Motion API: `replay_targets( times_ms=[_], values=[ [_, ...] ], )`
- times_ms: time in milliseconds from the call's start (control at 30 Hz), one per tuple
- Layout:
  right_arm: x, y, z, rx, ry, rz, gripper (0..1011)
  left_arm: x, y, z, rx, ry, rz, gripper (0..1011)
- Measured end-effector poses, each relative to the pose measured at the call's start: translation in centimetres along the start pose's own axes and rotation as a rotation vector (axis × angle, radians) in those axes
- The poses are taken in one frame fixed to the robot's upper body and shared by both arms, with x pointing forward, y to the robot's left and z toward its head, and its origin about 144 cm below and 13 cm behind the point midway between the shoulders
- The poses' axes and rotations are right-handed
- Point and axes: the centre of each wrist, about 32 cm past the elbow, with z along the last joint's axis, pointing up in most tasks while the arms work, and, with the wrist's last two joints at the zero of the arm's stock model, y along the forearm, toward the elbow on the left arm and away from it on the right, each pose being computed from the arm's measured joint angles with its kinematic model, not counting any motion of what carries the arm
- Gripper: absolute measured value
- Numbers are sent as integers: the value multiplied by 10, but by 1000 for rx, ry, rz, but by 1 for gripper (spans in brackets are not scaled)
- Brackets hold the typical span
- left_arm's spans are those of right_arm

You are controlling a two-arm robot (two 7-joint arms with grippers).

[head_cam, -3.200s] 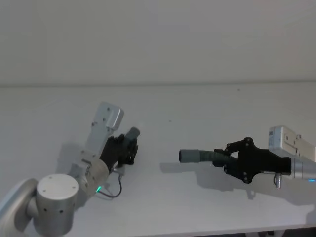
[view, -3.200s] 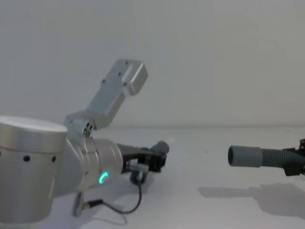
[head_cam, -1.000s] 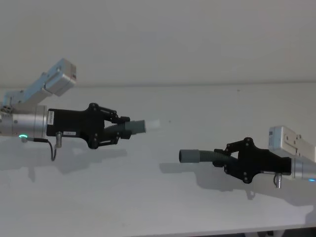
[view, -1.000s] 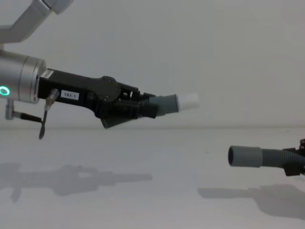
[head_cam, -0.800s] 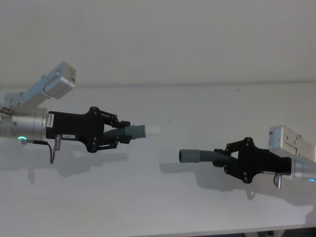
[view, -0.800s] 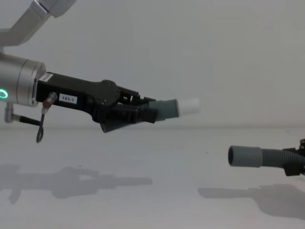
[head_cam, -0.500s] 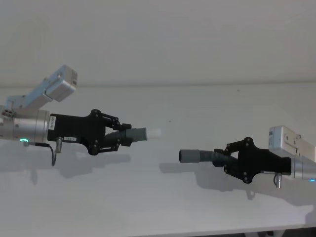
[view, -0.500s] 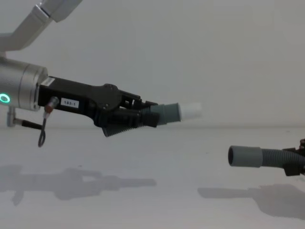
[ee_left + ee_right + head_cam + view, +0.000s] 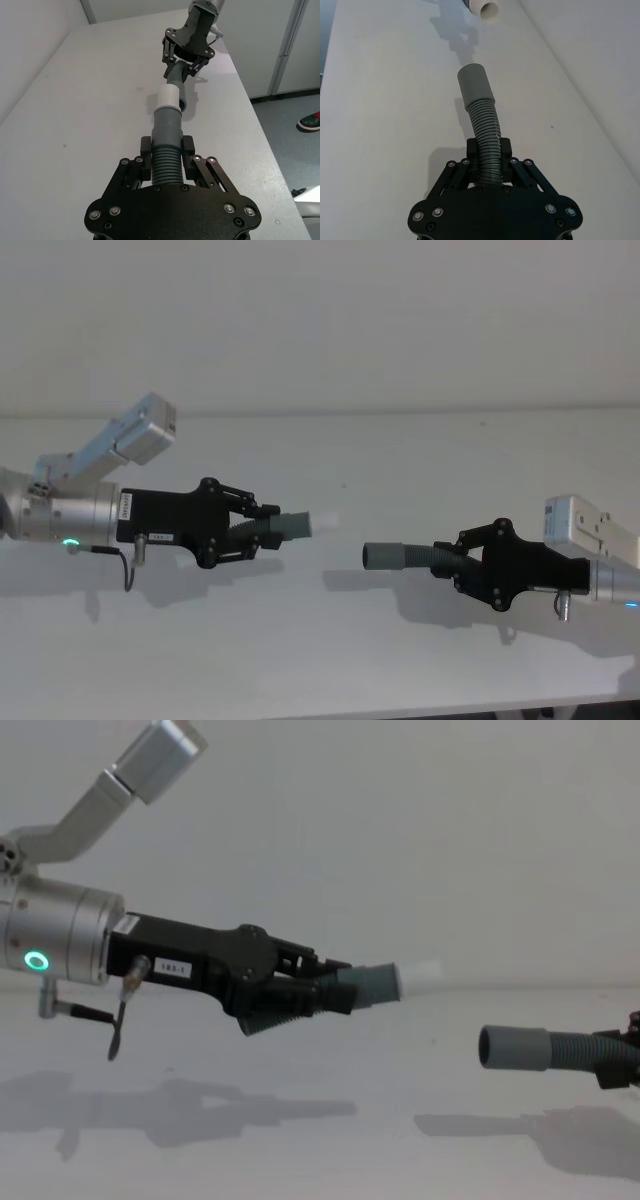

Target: Use both hands to pick up one end of the pipe from the table, align the ends, and insert them.

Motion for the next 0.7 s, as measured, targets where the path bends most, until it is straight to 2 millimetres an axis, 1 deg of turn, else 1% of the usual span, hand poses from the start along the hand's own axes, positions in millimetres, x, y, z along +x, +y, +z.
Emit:
replay_targets(
  times_ms=[300, 700],
  values=[
    [0, 0, 0, 0, 0, 0, 230, -2, -8, -6, 0, 13, -7, 325],
    [0, 0, 0, 0, 0, 0, 230, 0, -12, -10, 12, 23, -17, 325]
  ],
)
